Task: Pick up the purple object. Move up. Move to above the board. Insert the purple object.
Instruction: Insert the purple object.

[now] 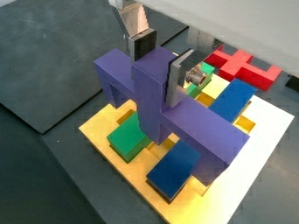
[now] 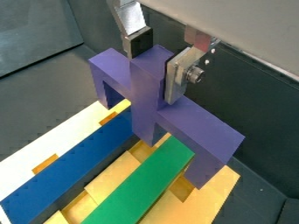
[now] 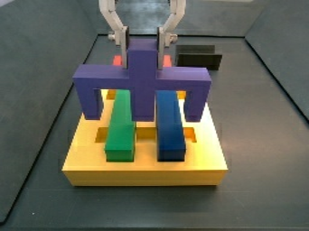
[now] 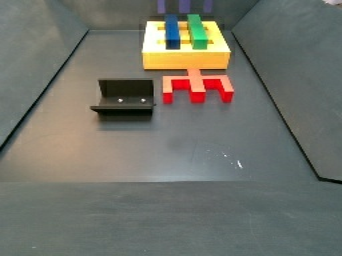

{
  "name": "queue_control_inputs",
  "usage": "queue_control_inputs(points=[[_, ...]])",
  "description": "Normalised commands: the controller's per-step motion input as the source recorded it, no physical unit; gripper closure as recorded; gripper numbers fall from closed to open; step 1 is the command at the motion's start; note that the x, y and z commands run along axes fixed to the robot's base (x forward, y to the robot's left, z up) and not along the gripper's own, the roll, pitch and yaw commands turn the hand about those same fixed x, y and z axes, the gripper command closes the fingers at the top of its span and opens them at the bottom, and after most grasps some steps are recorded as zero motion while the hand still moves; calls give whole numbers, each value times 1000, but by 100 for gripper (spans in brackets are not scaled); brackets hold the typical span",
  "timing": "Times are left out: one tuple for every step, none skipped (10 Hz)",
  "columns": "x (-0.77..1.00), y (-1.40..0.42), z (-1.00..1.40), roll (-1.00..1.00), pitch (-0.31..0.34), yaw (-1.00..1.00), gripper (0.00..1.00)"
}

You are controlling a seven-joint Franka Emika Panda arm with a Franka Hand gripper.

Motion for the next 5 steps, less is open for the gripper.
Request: queue_control_inputs(points=[[54, -117, 0, 221, -179, 0, 100], [0, -69, 0, 210, -176, 11, 100], [0, -31, 0, 193, -187, 34, 100], [-11, 0, 0, 181, -184, 46, 100], [0, 0, -63, 104, -241, 86, 100]])
